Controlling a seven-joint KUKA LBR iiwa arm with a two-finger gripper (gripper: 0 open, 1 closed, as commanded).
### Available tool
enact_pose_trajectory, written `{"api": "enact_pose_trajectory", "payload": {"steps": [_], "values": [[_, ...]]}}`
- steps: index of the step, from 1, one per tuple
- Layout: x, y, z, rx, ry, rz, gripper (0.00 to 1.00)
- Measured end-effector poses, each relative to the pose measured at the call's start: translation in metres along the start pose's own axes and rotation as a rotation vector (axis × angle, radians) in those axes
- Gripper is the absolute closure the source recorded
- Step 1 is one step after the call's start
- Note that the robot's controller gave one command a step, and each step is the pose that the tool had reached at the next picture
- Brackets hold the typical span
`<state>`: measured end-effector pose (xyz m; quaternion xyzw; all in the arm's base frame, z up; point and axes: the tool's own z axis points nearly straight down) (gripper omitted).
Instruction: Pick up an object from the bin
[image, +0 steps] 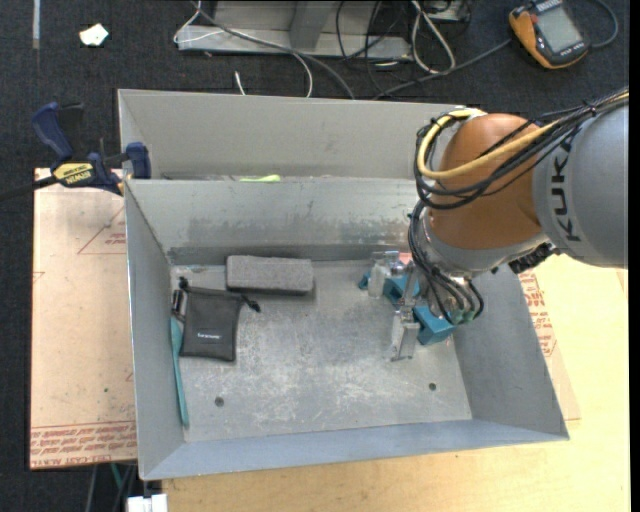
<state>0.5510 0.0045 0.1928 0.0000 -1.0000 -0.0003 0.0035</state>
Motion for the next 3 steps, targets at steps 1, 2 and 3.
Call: {"api": "enact_pose_trajectory", "payload": {"steps": [1,2,3], "values": [[-0.001,0.0,-0.005,0.0,-0.008,0.0,0.0],[-0.041,-0.056,0.028,0.0,-0.013,-0.091,0.0],[-0.058,-0.075,0.056,-0.003,-0.014,0.097,0.0]]}}
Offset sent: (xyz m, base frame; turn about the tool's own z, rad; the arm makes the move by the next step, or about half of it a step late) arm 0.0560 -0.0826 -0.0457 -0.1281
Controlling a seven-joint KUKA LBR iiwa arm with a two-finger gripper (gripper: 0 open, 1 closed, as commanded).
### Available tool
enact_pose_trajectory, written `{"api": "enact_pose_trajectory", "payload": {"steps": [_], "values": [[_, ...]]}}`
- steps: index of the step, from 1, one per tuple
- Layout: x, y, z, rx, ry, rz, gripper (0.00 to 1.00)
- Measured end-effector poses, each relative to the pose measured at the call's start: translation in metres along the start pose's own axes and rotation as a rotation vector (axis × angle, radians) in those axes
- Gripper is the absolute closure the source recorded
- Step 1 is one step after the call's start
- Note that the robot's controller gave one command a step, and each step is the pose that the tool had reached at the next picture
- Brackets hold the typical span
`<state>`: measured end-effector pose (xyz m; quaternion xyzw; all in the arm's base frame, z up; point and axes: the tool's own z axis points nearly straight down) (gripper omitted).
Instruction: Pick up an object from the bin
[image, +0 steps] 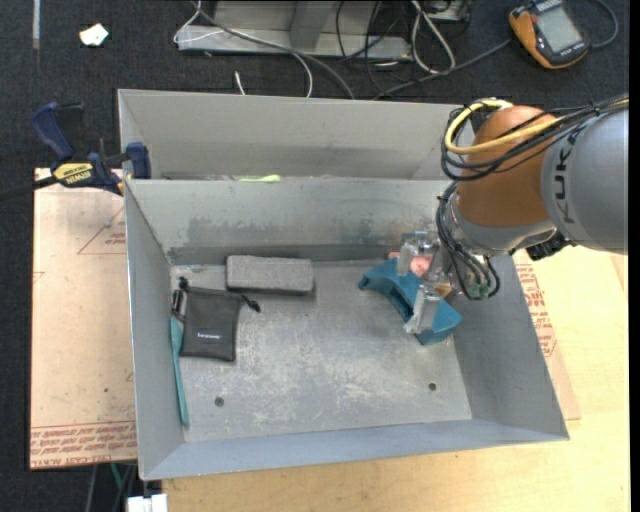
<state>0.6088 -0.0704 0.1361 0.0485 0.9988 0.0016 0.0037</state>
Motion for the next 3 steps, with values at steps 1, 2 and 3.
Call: {"api": "enact_pose_trajectory", "payload": {"steps": [1,2,3], "values": [[-0.011,-0.024,0.014,0.002,-0.001,-0.109,0.0],[-0.002,-0.037,0.028,-0.007,-0.005,-0.276,0.0],[-0.003,-0.049,0.035,-0.002,-0.006,0.031,0.0]]}}
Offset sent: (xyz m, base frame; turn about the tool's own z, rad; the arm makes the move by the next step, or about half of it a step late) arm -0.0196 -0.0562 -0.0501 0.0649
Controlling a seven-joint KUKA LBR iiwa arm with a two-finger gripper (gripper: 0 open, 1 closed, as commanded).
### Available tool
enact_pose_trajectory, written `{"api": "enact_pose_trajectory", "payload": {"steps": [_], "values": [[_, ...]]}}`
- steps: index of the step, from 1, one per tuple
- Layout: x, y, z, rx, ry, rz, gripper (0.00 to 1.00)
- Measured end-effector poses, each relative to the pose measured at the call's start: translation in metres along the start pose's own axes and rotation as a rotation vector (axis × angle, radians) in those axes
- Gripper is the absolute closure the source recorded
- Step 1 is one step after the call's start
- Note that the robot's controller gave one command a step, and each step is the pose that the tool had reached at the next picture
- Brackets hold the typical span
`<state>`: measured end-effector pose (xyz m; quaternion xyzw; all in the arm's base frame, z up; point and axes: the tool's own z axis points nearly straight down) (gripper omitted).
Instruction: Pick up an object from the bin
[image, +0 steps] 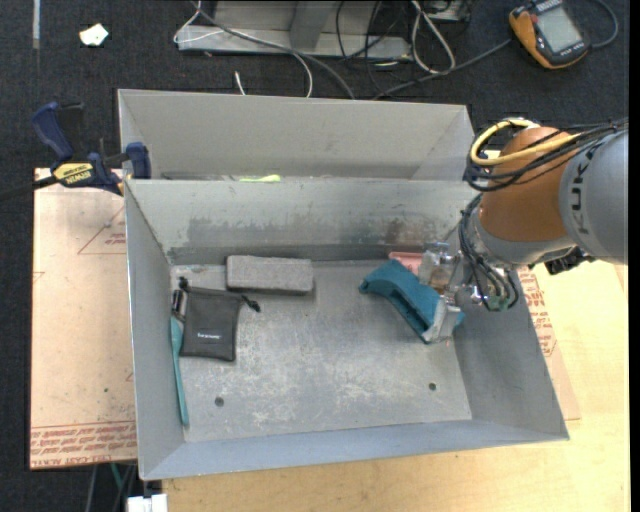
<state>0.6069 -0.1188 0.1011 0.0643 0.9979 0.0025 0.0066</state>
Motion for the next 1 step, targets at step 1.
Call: {"api": "enact_pose_trajectory", "payload": {"steps": [1], "values": [[-0.0143,0.0061,-0.0055,-0.007,0.001,-0.336,0.0]]}}
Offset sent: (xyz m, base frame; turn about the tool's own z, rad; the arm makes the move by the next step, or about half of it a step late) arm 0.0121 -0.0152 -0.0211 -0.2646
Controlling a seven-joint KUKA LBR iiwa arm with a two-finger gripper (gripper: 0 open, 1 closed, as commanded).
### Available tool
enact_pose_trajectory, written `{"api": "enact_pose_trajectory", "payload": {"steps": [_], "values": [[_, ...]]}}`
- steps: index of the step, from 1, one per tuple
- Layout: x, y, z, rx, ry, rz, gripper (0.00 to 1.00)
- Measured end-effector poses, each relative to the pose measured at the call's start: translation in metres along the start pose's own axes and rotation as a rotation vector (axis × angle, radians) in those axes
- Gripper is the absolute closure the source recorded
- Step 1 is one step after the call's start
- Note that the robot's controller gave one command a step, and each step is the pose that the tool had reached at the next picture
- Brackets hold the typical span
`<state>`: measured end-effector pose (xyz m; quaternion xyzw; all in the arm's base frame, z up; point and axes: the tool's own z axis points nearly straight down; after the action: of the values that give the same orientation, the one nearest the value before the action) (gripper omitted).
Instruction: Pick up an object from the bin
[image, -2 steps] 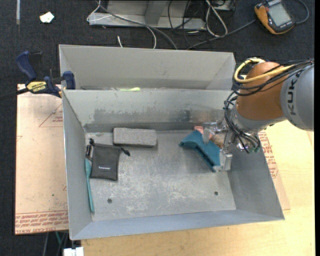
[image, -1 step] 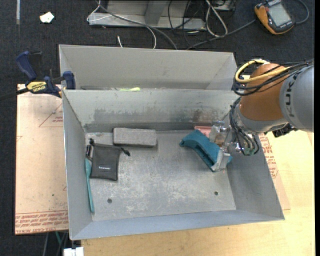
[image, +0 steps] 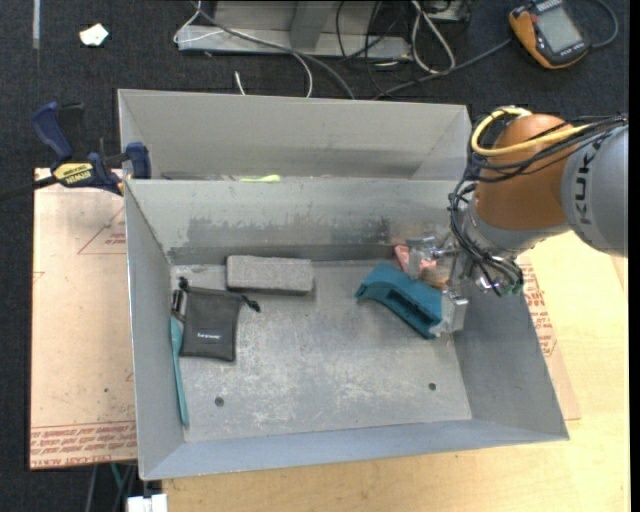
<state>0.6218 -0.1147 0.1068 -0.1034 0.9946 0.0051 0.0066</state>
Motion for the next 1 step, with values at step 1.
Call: {"api": "enact_pose_trajectory", "payload": {"steps": [1], "values": [[0.0032,-0.0074,0.016,-0.007,0.005,-0.006,0.0]]}}
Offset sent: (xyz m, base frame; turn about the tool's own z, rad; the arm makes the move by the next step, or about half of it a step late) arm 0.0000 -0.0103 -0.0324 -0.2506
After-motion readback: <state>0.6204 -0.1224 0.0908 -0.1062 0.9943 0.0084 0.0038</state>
